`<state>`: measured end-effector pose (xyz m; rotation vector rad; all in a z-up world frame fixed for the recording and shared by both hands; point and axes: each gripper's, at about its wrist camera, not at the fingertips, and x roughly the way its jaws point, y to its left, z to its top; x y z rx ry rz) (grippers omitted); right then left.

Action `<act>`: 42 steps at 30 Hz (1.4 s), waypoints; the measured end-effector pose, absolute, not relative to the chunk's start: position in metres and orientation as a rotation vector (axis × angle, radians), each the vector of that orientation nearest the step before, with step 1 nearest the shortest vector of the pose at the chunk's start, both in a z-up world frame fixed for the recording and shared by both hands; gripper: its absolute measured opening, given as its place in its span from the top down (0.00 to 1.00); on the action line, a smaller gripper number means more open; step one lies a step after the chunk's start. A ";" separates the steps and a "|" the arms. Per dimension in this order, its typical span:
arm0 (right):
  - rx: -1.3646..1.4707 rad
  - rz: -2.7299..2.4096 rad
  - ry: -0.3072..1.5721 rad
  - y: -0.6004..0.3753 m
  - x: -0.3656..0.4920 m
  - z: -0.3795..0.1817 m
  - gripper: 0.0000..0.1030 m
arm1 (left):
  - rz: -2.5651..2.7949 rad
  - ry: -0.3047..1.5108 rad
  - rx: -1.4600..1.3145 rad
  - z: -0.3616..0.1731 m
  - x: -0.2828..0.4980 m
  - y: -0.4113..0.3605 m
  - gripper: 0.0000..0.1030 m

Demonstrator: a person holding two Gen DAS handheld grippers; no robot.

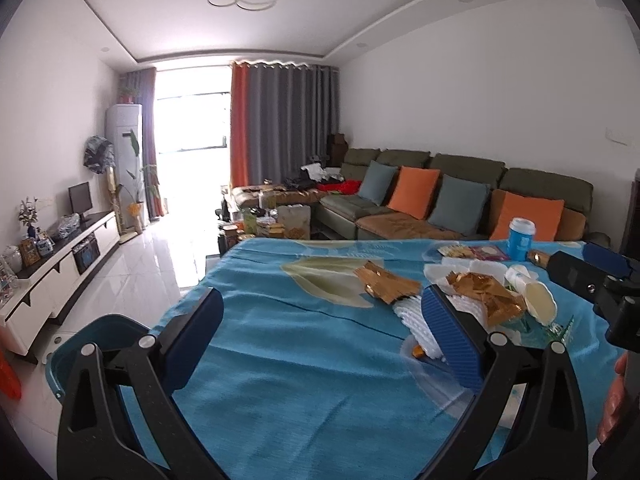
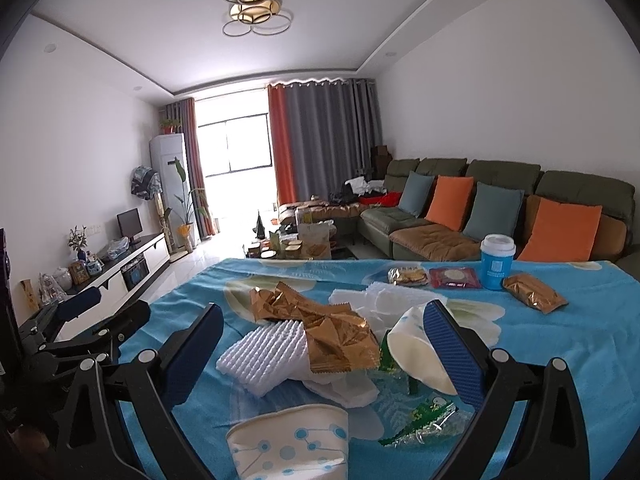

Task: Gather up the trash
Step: 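Grasp the white foam mesh with the left tool while the right tool grasps the white paper cup, then carry the foam mesh and paper cup to the teal bin and release both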

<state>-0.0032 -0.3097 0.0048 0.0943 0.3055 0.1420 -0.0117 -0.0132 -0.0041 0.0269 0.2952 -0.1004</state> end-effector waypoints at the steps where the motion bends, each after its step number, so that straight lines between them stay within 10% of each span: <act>1: 0.097 0.150 0.316 -0.310 -0.003 0.004 0.06 | -0.113 0.307 0.027 -0.005 -0.009 -0.014 0.05; 15: 0.174 0.357 0.553 -0.331 -0.010 -0.029 0.09 | -0.346 0.606 0.036 -0.034 0.045 -0.047 0.06; 26: 0.237 0.477 0.669 -0.329 -0.012 -0.051 0.33 | -0.526 0.795 0.000 -0.058 0.070 -0.072 0.69; 42: 0.314 0.567 0.711 -0.327 0.000 -0.052 0.59 | -0.578 0.805 -0.096 -0.051 0.051 -0.028 0.88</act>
